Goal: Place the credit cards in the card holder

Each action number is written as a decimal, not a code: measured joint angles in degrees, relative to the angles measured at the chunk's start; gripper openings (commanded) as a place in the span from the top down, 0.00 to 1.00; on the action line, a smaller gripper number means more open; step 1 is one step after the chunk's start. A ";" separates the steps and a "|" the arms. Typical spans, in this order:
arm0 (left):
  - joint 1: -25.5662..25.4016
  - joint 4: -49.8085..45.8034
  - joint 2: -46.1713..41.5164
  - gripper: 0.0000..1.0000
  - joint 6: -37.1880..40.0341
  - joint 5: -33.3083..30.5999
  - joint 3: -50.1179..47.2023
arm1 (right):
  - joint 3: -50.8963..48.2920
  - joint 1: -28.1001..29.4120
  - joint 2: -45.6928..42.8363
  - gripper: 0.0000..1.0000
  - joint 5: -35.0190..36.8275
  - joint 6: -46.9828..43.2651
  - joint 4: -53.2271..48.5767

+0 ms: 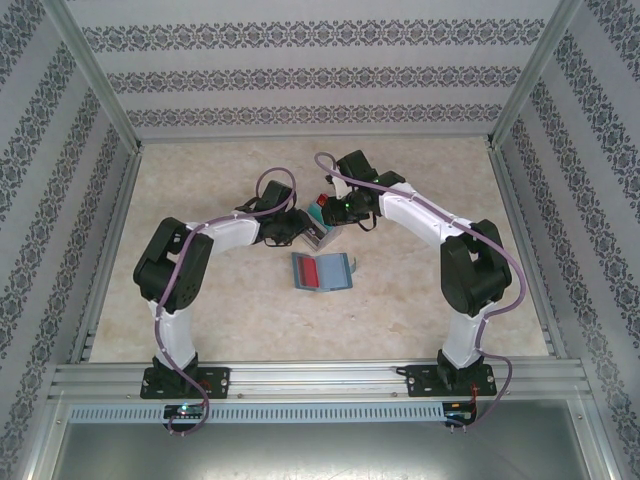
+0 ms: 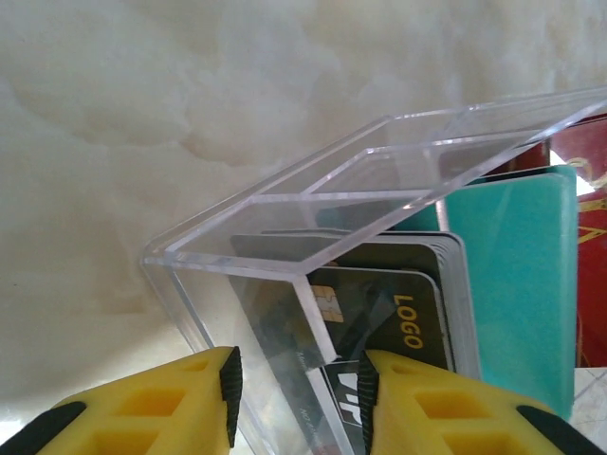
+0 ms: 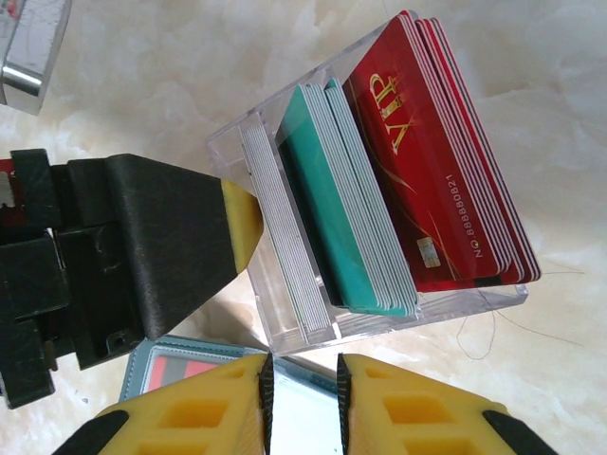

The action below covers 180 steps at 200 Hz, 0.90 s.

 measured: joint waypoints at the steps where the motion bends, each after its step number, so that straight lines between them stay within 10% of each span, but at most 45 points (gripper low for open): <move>1: 0.00 -0.02 0.00 0.60 0.00 0.02 0.00 | 0.00 0.02 0.00 0.74 0.00 -0.04 0.00; 180: -0.22 -10.16 7.30 0.70 15.76 5.55 12.44 | 7.06 1.40 2.25 0.73 4.42 -2.43 -9.77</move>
